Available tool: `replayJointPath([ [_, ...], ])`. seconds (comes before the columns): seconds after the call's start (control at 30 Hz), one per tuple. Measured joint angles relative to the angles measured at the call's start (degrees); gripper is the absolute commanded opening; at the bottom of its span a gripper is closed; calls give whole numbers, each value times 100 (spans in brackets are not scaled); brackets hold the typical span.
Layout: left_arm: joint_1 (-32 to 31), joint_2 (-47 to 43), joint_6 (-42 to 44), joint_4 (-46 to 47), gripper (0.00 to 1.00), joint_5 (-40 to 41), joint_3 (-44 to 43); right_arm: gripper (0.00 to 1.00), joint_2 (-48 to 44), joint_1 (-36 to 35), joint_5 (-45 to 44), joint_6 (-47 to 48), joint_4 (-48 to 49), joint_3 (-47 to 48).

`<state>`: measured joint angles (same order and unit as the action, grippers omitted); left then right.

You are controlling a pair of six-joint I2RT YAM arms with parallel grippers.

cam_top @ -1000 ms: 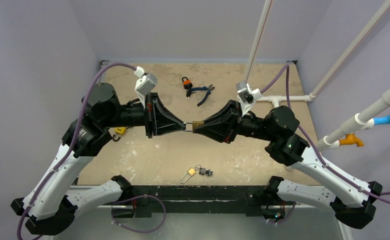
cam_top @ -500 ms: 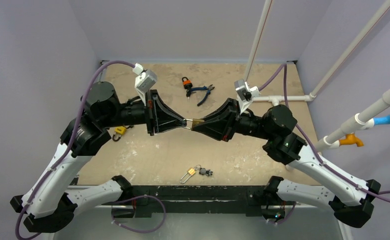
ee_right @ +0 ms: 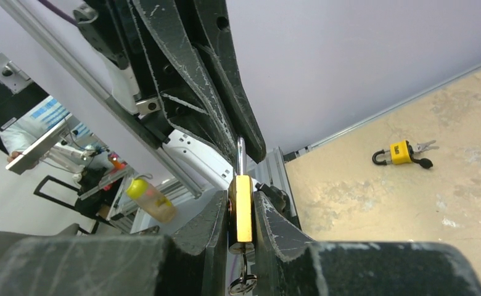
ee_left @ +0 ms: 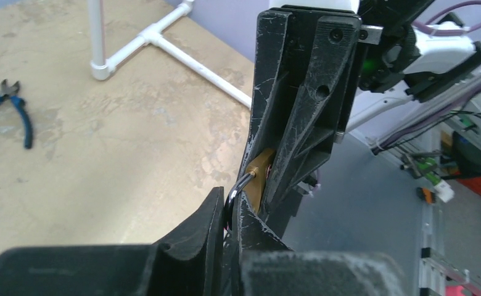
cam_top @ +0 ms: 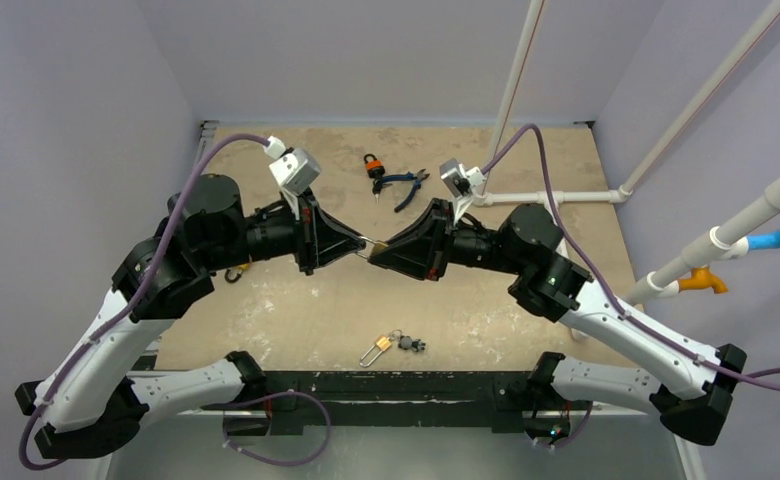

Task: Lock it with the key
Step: Lock the lock.

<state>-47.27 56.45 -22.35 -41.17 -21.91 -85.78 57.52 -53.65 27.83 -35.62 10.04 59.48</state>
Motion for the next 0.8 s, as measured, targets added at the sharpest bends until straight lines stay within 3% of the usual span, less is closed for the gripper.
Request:
replayJointPath([
  [0.53, -953, 343, 310, -1062, 0, 2983, -146, 0, 667, -70, -949, 101, -1049, 566],
  [0.8, -1023, 483, 295, -1381, 0, 3244, -297, 0, 890, -188, -1193, 330, -1534, 870],
])
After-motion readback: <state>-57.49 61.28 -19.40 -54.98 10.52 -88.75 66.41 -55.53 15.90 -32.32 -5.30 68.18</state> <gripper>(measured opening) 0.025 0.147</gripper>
